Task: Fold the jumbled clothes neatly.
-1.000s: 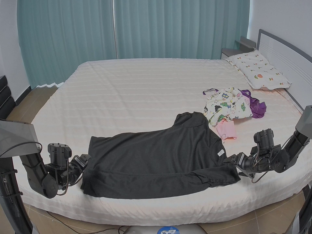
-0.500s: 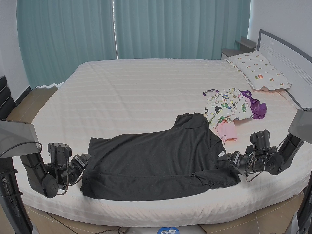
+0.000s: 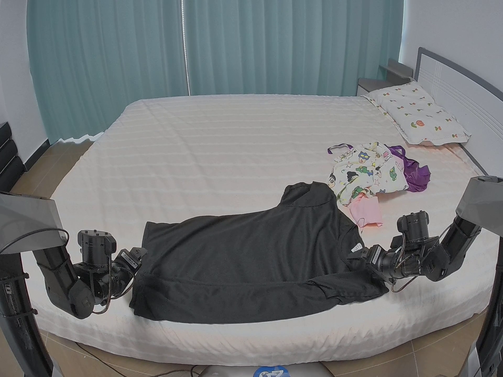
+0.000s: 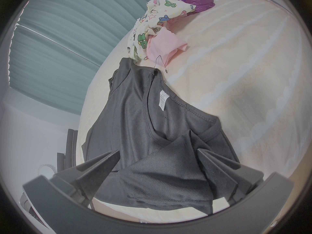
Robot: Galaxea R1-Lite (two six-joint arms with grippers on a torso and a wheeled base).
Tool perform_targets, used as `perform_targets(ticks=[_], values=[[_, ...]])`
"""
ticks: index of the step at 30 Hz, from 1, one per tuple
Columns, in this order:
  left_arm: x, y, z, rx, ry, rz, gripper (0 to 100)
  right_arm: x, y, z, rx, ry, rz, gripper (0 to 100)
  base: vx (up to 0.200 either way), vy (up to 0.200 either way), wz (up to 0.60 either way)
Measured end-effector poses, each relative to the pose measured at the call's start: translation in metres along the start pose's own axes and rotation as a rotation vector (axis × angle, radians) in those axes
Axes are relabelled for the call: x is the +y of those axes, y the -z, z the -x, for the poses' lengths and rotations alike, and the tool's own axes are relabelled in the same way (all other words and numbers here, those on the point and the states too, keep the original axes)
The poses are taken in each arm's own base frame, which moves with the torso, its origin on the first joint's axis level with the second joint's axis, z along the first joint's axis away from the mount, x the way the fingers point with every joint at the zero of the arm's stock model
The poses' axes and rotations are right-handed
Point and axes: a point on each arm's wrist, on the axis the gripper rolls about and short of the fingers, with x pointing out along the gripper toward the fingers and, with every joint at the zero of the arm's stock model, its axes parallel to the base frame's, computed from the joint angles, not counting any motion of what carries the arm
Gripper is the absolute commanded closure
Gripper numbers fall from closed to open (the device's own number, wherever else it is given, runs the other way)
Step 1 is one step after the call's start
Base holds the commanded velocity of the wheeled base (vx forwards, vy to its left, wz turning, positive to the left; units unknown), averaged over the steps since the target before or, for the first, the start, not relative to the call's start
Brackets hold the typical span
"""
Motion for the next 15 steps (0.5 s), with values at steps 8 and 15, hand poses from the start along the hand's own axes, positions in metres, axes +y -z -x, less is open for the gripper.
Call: perform_targets(ticks=[8, 15], values=[[-0.0003, -0.0002, -0.0004, -0.001, 0.001, 0.001, 0, -0.0032, 0.0012, -0.0081, 0.009, 0.015, -0.004, 100, 0.0, 0.0, 0.0], [0.0, -0.0003, -0.0007, -0.001, 0.0, 0.002, 0, -0.0091, -0.0022, -0.006, -0.003, 0.03, -0.021, 100, 0.0, 0.0, 0.0]])
